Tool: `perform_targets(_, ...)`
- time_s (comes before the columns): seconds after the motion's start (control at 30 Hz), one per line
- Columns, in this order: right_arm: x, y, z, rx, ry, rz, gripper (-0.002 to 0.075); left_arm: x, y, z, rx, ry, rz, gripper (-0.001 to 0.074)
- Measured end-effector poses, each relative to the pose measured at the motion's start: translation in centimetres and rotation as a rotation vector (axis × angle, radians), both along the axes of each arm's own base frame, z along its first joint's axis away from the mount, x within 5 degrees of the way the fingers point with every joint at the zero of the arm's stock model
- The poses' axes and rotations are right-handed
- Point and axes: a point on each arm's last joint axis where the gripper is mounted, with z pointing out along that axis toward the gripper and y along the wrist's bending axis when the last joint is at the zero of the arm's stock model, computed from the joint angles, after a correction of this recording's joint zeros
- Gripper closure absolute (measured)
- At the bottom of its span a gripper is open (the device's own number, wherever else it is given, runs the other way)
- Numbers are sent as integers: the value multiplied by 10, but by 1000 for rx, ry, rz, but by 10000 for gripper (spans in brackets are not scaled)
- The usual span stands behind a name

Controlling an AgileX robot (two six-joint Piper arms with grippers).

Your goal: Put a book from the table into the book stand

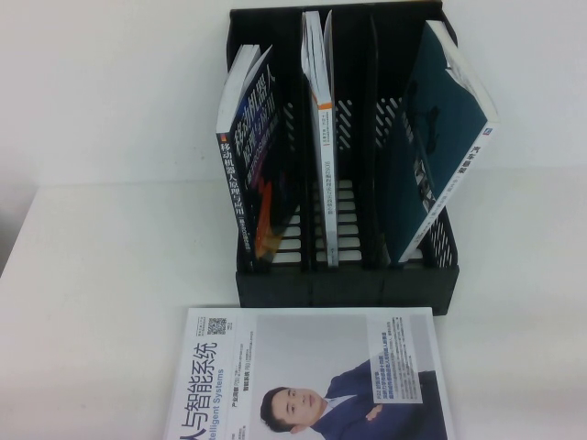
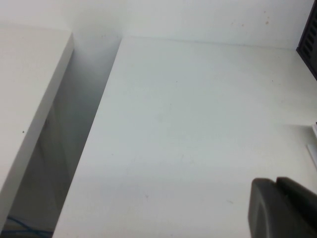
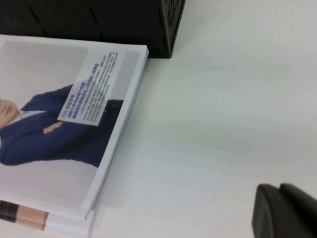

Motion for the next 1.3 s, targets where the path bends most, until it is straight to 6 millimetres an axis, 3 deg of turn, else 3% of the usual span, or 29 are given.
perform_targets(0.6, 0, 0, -1, 0, 0, -2, 727, 0, 0, 0, 3, 0, -1, 737)
perform_targets(0.8, -3, -15, 3, -48, -245, -99, 727, 0, 0, 0, 3, 1, -1, 737)
perform_targets(0.9, -8, -21, -5, -36, -382, -178, 727, 0, 0, 0, 3, 1, -1, 737)
perform_targets(1.03, -15, -25, -30, -26, -484, -256, 727, 0, 0, 0, 3, 1, -1, 737)
perform_targets(1.13, -14, -26, -51, -31, -485, -273, 727, 0, 0, 0, 3, 1, -1, 737)
perform_targets(1.3, -16, -28, -64, -53, -383, -287, 727, 0, 0, 0, 10, 1, -3, 737)
